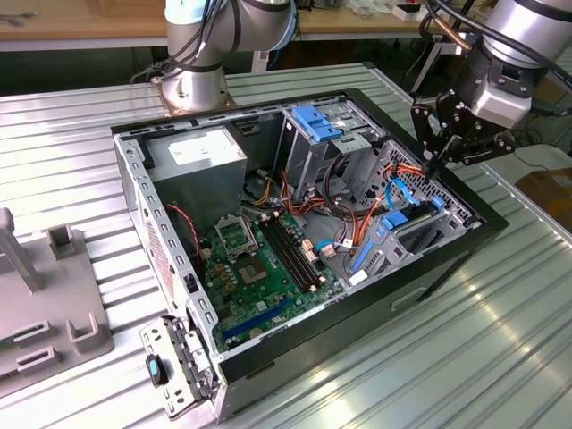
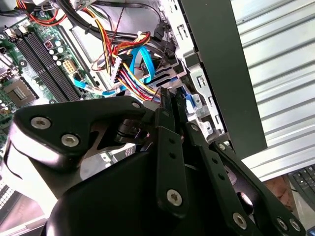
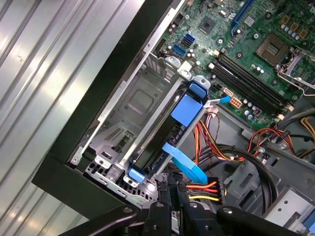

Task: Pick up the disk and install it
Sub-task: 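Insert the first disk wire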

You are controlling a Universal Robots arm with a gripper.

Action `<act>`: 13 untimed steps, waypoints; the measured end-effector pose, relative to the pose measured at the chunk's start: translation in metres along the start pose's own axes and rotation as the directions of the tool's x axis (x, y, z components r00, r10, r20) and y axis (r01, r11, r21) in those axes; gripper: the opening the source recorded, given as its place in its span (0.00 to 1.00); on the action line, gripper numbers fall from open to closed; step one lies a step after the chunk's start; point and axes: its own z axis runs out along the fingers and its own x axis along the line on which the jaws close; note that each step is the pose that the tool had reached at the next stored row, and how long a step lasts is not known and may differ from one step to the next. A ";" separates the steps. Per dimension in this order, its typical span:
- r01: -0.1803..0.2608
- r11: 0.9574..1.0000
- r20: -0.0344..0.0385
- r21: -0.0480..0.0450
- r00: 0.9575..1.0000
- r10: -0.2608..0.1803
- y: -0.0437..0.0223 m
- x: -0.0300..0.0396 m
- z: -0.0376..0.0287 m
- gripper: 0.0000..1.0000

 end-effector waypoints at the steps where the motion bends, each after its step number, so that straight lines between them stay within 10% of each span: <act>1: -0.001 1.000 0.000 0.000 1.000 0.001 0.0000 0.0000 0.0000 0.16; 13: -0.012 1.000 -0.001 0.000 1.000 0.012 0.0000 0.0000 0.0000 0.16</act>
